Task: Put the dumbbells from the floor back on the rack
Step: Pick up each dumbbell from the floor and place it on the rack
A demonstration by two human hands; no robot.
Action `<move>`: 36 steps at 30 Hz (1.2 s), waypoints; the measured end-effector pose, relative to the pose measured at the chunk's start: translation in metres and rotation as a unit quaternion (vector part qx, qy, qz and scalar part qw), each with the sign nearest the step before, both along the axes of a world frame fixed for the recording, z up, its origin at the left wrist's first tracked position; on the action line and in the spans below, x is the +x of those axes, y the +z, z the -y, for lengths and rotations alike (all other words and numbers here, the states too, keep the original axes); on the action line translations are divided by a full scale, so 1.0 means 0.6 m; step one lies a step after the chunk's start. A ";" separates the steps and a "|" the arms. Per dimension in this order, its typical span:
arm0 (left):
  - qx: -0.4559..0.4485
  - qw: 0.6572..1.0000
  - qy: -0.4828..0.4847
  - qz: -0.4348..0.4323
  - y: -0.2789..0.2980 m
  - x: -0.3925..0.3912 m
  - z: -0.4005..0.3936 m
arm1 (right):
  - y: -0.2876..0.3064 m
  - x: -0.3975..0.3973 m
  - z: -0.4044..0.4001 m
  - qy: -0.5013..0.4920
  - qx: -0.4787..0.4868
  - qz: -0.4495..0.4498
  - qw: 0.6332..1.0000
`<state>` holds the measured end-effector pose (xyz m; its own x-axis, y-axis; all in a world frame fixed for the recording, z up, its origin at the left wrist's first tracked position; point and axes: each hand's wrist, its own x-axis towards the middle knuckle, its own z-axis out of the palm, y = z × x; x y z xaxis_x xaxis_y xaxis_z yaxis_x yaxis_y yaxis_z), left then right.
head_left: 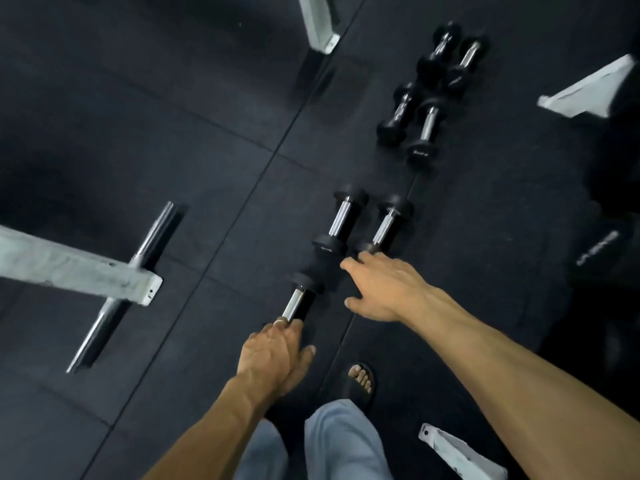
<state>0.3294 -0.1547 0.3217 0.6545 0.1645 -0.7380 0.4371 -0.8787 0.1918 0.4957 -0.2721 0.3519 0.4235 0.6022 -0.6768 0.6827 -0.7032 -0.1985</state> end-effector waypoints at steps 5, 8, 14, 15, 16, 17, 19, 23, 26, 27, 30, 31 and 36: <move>-0.025 0.998 0.052 -0.038 -0.202 -0.023 -0.030 | -0.218 -0.004 -0.070 0.008 -0.012 -0.044 0.999; -0.015 0.997 0.061 -0.035 -0.317 -0.026 -0.054 | -0.343 -0.008 -0.105 -0.010 -0.025 -0.061 0.998; 0.004 0.996 0.076 -0.040 -0.487 -0.033 -0.085 | -0.511 -0.013 -0.139 -0.043 -0.052 -0.079 0.995; 0.005 0.996 0.081 -0.044 -0.510 -0.034 -0.086 | -0.532 -0.017 -0.141 -0.045 -0.053 -0.084 0.994; 0.005 0.995 0.084 -0.045 -0.531 -0.037 -0.087 | -0.552 -0.023 -0.142 -0.050 -0.052 -0.090 0.993; 0.004 0.995 0.086 -0.046 -0.551 -0.039 -0.087 | -0.571 -0.029 -0.142 -0.056 -0.049 -0.093 0.993; 0.001 0.995 0.085 -0.051 -0.585 -0.045 -0.087 | -0.601 -0.038 -0.142 -0.079 -0.034 -0.091 0.992; 0.014 0.995 0.086 -0.053 -0.631 -0.051 -0.082 | -0.639 -0.053 -0.132 -0.162 0.034 -0.077 0.983; 0.030 0.992 0.106 -0.068 -0.645 -0.050 -0.078 | -0.652 -0.065 -0.122 -0.182 0.078 -0.055 0.979; 0.031 0.991 0.111 -0.074 -0.647 -0.048 -0.077 | -0.654 -0.067 -0.120 -0.185 0.089 -0.051 0.977; 0.024 0.989 0.119 -0.079 -0.650 -0.042 -0.079 | -0.653 -0.066 -0.115 -0.194 0.106 -0.049 0.974; 0.022 0.989 0.121 -0.080 -0.650 -0.041 -0.080 | -0.653 -0.066 -0.115 -0.194 0.106 -0.046 0.974; 0.009 0.990 0.117 -0.077 -0.628 -0.034 -0.084 | -0.637 -0.067 -0.102 -0.214 0.102 -0.046 0.971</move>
